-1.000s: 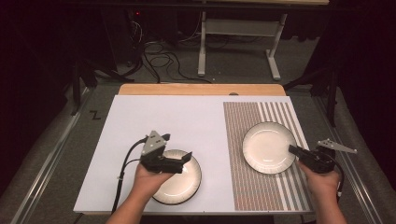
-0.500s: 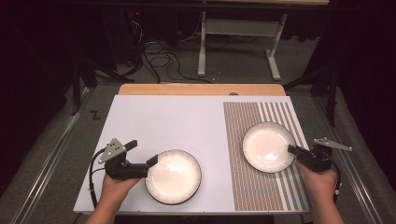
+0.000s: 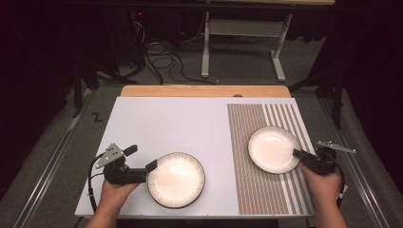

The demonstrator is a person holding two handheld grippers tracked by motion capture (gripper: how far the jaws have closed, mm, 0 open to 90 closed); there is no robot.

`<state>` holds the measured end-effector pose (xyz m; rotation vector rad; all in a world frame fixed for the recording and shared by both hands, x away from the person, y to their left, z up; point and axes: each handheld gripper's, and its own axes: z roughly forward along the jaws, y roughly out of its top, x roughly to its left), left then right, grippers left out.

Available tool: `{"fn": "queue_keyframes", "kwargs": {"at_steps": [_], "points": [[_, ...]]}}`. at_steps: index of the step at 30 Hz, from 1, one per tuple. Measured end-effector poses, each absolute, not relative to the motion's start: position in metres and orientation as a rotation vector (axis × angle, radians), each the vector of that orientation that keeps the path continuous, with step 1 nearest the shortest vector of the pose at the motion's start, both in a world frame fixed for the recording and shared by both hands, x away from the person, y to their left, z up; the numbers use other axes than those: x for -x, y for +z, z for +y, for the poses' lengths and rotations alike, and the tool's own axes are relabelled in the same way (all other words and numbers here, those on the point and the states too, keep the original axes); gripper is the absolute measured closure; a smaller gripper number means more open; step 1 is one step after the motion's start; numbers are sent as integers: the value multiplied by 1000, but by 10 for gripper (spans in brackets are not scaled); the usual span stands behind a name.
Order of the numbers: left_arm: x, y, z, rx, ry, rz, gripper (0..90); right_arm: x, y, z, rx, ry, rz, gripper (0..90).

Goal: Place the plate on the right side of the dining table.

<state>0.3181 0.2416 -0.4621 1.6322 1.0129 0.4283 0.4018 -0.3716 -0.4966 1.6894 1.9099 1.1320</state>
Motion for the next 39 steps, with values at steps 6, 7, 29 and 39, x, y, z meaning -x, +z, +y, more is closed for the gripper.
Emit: {"fn": "queue_keyframes", "kwargs": {"at_steps": [6,7,29,39], "points": [[-319,-465,236,-1666,433,1012,7,-403,-502,-370,-1676,1080,1910,771],[-319,-465,236,-1673,434,1010,7,-403,-502,-370,-1673,1079,1909,769],[-314,-469,224,-1741,452,984,7,-368,-462,-332,-1255,1225,1937,370],[-312,-468,222,-1735,452,967,6,-346,-439,-275,-1028,1409,2005,135]]}}
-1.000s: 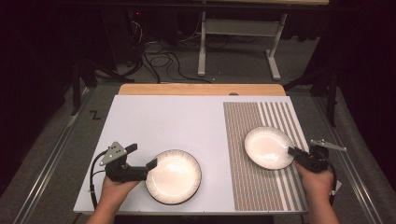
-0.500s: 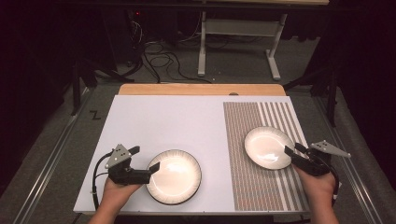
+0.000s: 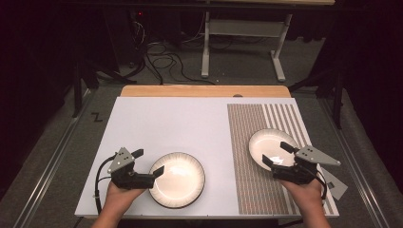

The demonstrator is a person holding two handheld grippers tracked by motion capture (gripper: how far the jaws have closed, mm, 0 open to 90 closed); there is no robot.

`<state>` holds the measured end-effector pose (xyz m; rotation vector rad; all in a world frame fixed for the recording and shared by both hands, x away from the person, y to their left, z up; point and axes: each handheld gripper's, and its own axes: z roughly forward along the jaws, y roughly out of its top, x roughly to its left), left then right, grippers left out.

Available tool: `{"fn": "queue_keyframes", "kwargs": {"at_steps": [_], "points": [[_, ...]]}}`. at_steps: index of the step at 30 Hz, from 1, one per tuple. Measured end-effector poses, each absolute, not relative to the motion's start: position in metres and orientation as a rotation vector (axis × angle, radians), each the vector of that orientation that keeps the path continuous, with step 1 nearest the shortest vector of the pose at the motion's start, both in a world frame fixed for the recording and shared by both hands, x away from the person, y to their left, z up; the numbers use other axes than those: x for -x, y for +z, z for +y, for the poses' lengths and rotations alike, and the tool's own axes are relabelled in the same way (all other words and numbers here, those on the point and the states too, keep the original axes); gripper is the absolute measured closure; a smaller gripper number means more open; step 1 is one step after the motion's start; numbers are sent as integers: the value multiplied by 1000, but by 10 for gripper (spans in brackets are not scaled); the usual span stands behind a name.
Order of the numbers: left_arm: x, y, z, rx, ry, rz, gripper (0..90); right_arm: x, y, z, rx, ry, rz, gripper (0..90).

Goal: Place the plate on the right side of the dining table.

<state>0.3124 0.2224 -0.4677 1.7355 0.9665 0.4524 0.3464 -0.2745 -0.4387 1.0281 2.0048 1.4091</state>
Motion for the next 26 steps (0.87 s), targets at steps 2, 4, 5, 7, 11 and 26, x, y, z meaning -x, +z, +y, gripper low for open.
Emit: {"fn": "queue_keyframes", "kwargs": {"at_steps": [2,4,5,7,11,26], "points": [[-312,-468,220,-1743,452,955,4,-342,-436,-262,-998,1426,2024,82],[-312,-467,218,-1750,455,941,3,-337,-435,-246,-976,1432,2037,25],[-311,-467,218,-1751,455,938,3,-334,-434,-237,-966,1425,2051,5],[-311,-467,217,-1749,448,932,3,-330,-434,-225,-934,1421,2063,4],[-309,-468,216,-1752,445,920,3,-324,-436,-209,-887,1432,2093,4],[-312,-470,214,-1745,446,952,3,-321,-441,-219,-909,1465,2081,4]]}}
